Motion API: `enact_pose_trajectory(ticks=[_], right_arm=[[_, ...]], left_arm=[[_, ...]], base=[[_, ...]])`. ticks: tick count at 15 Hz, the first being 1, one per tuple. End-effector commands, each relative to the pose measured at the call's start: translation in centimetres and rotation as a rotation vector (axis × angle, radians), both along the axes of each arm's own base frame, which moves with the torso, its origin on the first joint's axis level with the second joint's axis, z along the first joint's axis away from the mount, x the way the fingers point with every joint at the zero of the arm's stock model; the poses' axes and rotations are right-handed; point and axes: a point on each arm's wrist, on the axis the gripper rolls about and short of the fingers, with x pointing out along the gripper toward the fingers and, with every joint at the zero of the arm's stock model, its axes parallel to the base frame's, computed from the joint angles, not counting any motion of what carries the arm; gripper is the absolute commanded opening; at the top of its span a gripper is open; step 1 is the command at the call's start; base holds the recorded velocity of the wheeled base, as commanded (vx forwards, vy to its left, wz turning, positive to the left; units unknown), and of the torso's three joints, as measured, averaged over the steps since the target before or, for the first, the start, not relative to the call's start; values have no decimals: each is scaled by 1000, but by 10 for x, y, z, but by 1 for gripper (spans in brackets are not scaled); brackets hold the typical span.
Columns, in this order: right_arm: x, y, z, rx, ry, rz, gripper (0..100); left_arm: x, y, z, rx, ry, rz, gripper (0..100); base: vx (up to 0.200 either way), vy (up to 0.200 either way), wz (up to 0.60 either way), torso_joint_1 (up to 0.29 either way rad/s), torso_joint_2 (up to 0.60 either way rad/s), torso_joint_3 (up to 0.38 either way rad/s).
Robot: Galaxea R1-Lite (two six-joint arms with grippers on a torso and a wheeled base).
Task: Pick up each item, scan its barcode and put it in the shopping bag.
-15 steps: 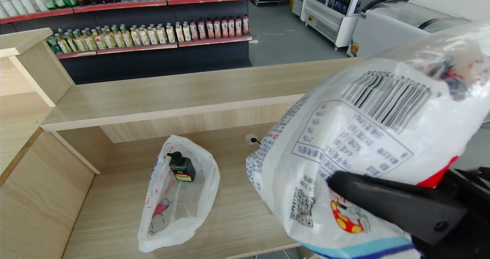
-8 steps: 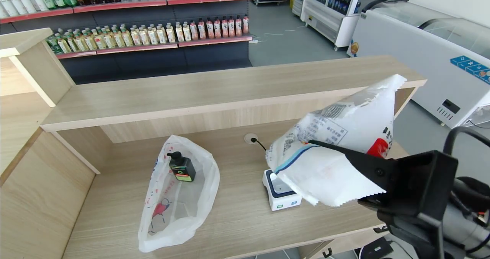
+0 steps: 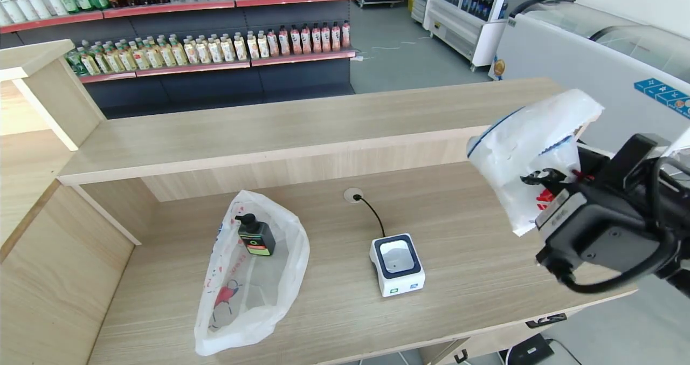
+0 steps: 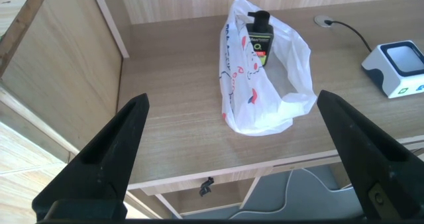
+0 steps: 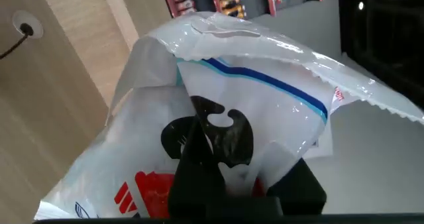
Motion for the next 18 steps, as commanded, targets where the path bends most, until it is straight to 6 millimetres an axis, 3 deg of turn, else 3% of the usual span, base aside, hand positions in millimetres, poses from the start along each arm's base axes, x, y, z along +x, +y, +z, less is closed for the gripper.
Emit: enact_pose_trajectory(ticks=[1,3,6,9,11,14,18], right_arm=[[-1,-16,12,187,32,-106,0],[-5,-29,11,289,93,-151,0],[6,-50,2,441,224,-251,0],[3,-50,-14,637,495,-142,0],[13,-64,-12,684,510,-175,0],[26,-74,-27,800,652,-156,0],[39,-83,-38,820,718,-167,0]], left_arm=[[0,0,0,0,0,0,100],[0,0,0,0,0,0,100],[0,0,0,0,1,0,100],[0,0,0,0,1,0,100],[0,0,0,0,0,0,100],[0,0,0,0,0,2,100],[0,0,0,0,0,-1,100]], base=[[0,0,0,0,0,0],[0,0,0,0,0,0],[0,0,0,0,0,0],[0,0,0,0,0,0],[0,0,0,0,0,0],[0,0,0,0,0,0],[0,0,0,0,0,0]])
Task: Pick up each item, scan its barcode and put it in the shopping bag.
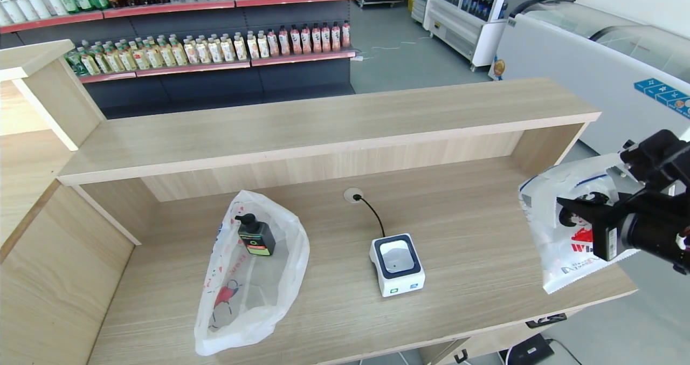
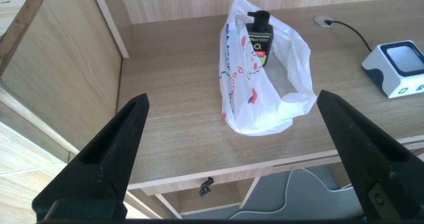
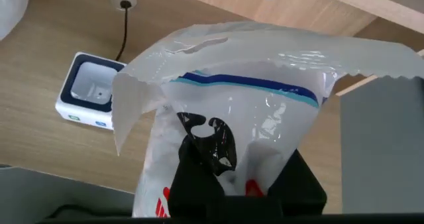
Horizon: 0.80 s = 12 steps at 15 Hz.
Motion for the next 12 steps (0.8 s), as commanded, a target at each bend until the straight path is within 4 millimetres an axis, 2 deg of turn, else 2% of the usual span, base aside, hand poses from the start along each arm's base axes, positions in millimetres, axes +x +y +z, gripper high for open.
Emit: enact_pose_trajectory(ticks=[1,12], right_arm=[[7,-1,-7,4,38,-13,0],[6,1,-12,17,50,67,0]], left_arm=[[0,0,0,0,0,0,100],[0,0,0,0,0,2,100]], base=[[0,0,0,0,0,0],[0,0,0,0,0,0]])
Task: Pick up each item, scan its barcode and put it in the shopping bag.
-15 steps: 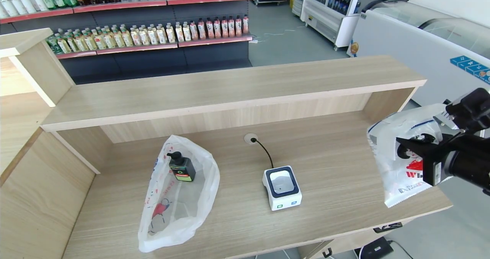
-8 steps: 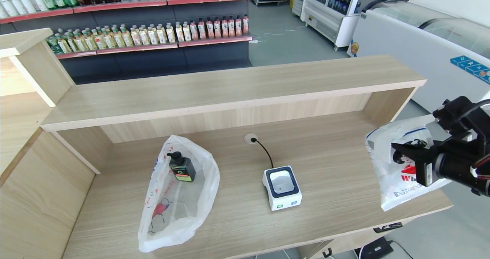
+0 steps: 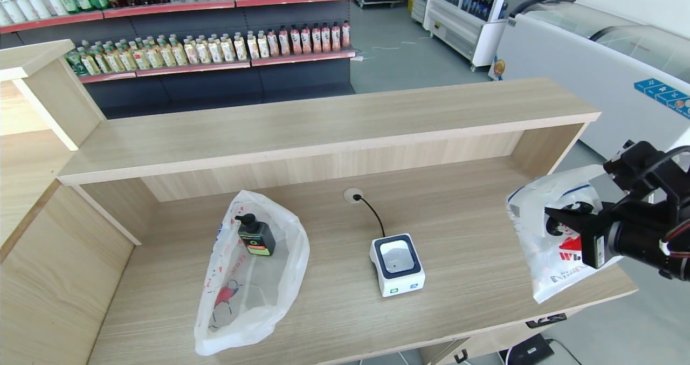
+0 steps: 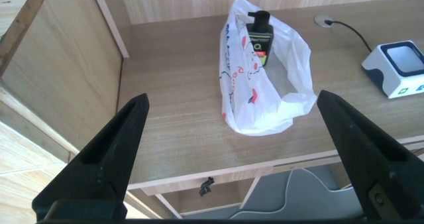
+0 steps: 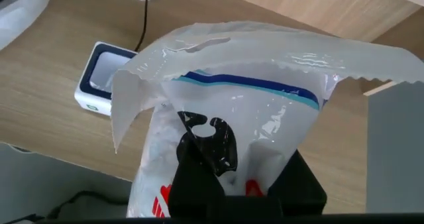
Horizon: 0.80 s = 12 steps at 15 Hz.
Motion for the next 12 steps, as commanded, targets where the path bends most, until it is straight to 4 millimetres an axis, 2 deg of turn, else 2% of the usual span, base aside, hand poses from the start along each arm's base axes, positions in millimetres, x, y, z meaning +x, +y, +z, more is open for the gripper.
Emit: enact_pose_trajectory(ticks=[1,7,12], right_arm=[[-2,1,0,11,-2,35,0],[-3,3,0,35,7,117,0],[6,5,-9,116,86,104,0]], left_arm=[[0,0,0,0,0,1,100],[0,0,0,0,0,0,100],[0,0,0,0,0,0,100]], base=[[0,0,0,0,0,0],[0,0,600,4,2,2],[0,0,0,0,0,0]])
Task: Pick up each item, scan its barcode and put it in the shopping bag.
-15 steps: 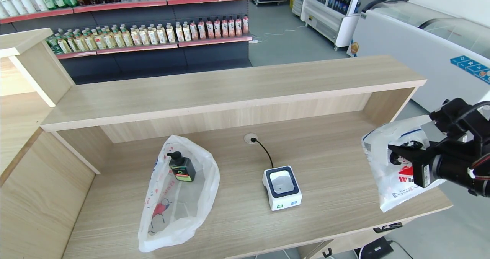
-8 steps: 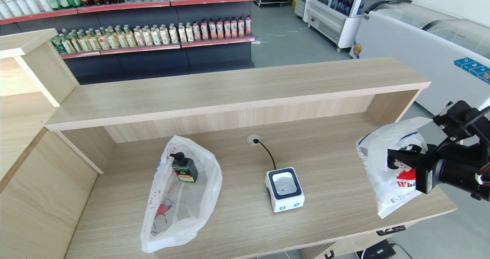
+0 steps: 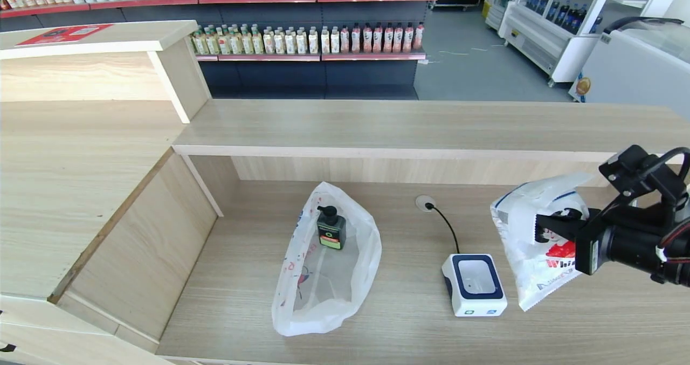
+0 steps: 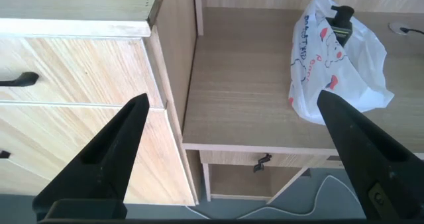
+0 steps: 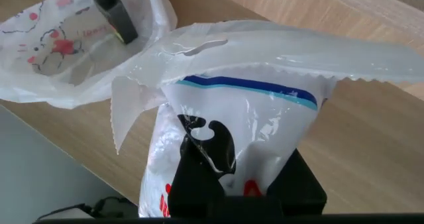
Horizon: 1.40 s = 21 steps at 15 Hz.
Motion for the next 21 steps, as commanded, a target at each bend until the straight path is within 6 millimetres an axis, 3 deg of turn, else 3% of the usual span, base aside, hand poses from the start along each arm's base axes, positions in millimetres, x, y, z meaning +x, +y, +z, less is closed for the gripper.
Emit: enact_pose_trajectory(ticks=[1,7,11,21], right_arm=[[7,2,-6,43,46,-3,0],[17,10,-23,238,232,70,0],[36,14,-39,354,289,33,0],[59,17,-81,359,397,4,0]], left_arm=[[0,0,0,0,0,0,100],[0,0,0,0,0,0,100],[0,0,0,0,0,0,100],[0,0,0,0,0,0,100]], base=[[0,0,0,0,0,0],[0,0,0,0,0,0],[0,0,0,0,0,0],[0,0,0,0,0,0]])
